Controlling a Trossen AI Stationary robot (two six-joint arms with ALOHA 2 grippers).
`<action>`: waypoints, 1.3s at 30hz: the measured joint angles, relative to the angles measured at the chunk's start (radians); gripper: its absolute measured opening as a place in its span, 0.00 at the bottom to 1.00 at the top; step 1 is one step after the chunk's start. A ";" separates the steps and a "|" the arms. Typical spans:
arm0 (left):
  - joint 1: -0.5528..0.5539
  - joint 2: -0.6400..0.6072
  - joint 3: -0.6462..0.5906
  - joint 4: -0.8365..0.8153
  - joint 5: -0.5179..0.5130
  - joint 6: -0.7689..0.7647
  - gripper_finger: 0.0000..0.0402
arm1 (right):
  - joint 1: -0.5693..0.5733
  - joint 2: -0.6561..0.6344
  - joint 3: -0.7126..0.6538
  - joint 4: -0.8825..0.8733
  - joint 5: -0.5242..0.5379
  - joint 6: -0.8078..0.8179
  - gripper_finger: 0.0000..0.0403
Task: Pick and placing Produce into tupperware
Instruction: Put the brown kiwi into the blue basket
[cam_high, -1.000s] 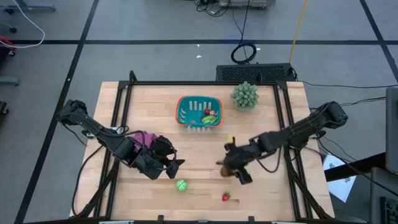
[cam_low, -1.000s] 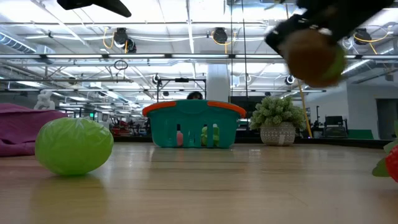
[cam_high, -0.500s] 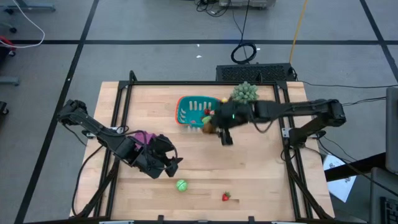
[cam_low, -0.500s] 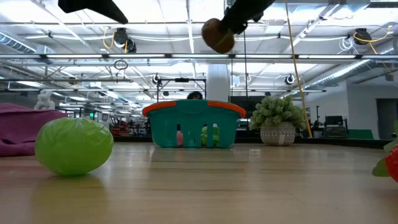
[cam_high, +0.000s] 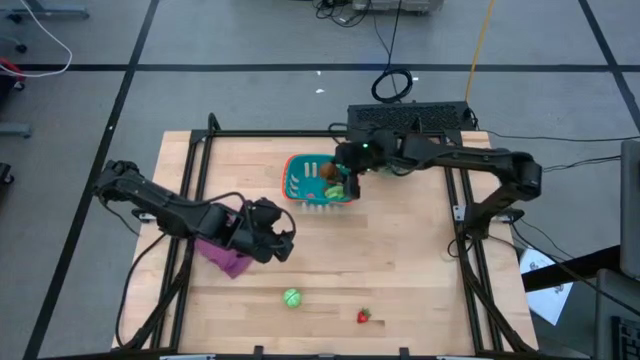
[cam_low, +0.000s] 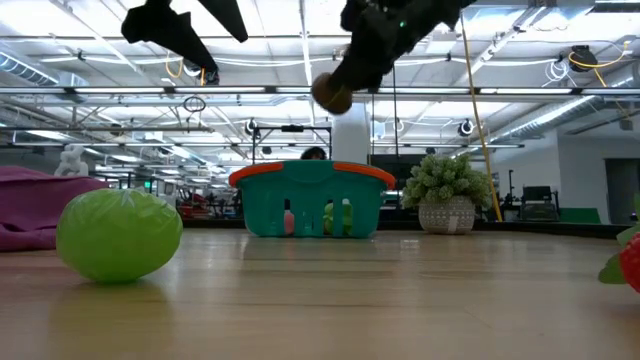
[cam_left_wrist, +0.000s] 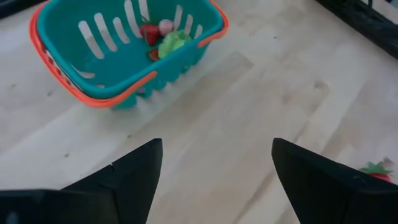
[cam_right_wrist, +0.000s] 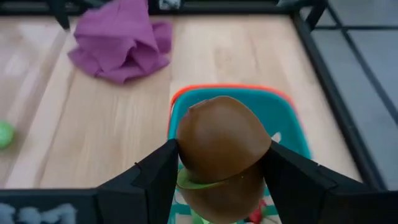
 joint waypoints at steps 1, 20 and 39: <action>0.008 0.000 0.000 0.000 0.002 0.006 0.77 | -0.002 0.019 0.000 0.004 -0.002 -0.002 0.52; 0.034 0.000 0.000 -0.012 0.008 0.074 0.77 | -0.075 0.282 -0.002 0.071 -0.005 -0.062 0.52; 0.034 -0.001 0.000 -0.005 0.006 0.080 0.77 | -0.090 0.289 -0.002 -0.006 -0.006 -0.052 0.52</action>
